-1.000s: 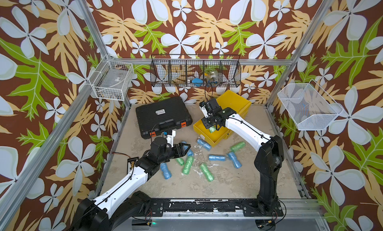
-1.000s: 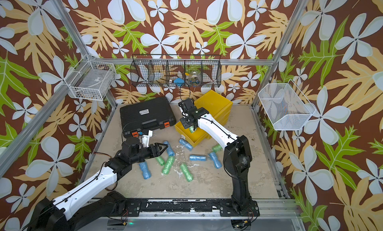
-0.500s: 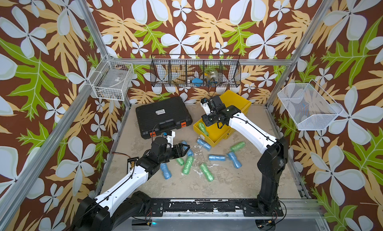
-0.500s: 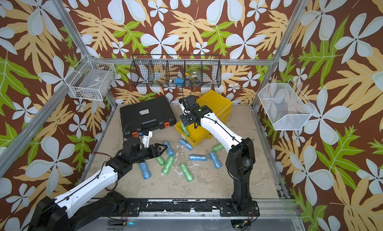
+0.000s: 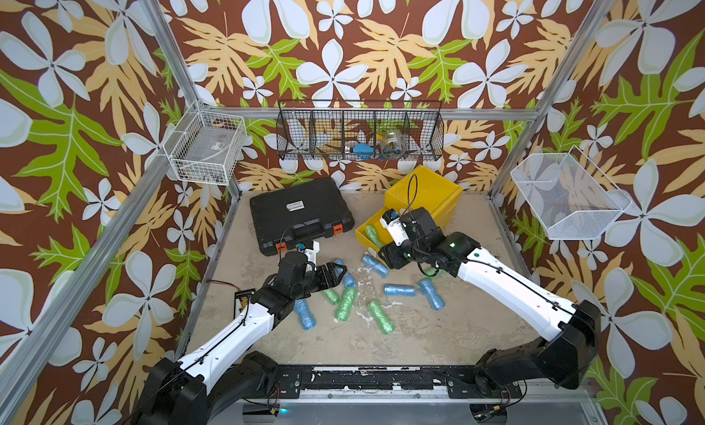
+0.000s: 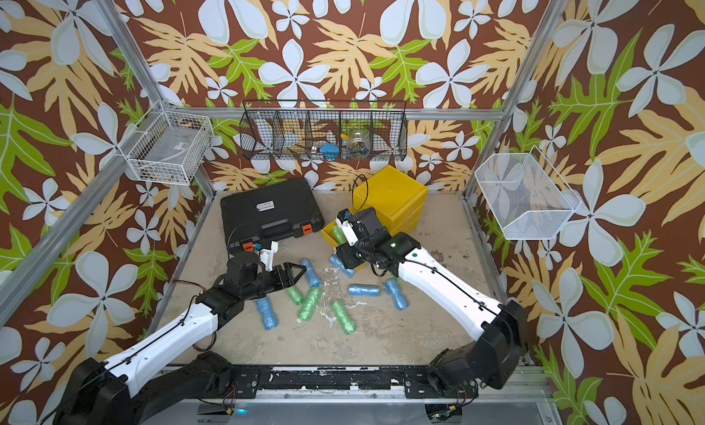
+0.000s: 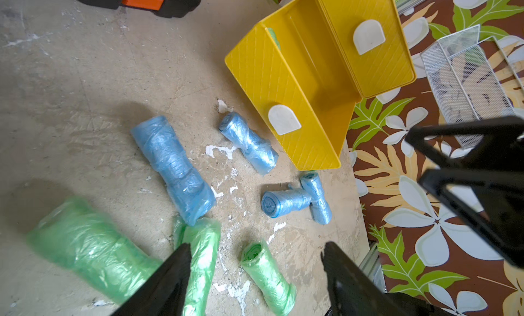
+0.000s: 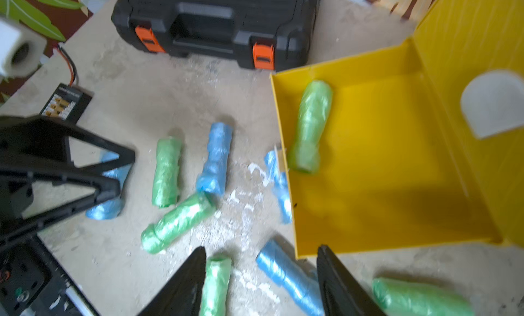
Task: Sort the rolls of trash bags by color and place them into the drawer
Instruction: Place the roll of trash bags in the drawer, then pick up the roll of trash bags from the center of the board.
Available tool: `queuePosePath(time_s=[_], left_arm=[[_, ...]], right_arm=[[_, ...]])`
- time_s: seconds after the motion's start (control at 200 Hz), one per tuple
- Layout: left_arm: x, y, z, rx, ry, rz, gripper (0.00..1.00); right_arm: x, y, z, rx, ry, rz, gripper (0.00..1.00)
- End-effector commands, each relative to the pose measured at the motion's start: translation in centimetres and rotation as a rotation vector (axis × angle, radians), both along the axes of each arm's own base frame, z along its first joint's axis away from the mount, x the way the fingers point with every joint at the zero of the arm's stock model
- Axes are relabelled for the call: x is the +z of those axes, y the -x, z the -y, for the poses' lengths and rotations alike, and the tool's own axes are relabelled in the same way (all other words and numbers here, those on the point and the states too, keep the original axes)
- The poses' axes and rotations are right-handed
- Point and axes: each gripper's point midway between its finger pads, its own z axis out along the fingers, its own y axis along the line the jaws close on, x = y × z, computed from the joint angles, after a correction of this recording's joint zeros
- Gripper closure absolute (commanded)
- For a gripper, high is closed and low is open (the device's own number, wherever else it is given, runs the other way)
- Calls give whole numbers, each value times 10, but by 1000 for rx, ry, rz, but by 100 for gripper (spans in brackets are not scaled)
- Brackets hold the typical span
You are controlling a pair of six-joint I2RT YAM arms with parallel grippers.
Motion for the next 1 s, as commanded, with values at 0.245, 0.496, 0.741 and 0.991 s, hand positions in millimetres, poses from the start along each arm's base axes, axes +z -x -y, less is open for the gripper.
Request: queuePosePath(time_s=[0.245, 0.496, 0.741, 0.991], left_arm=[[-10, 7, -8, 23, 3, 3, 24], [-20, 14, -12, 36, 11, -18, 23], [-24, 21, -15, 44, 24, -21, 23], [-27, 23, -17, 51, 25, -28, 23]], right_arm=[[-84, 82, -10, 26, -35, -169, 31], [-141, 109, -8, 40, 46, -258, 32], [-172, 119, -18, 81, 95, -320, 41], [-188, 120, -29, 101, 173, -316, 66]])
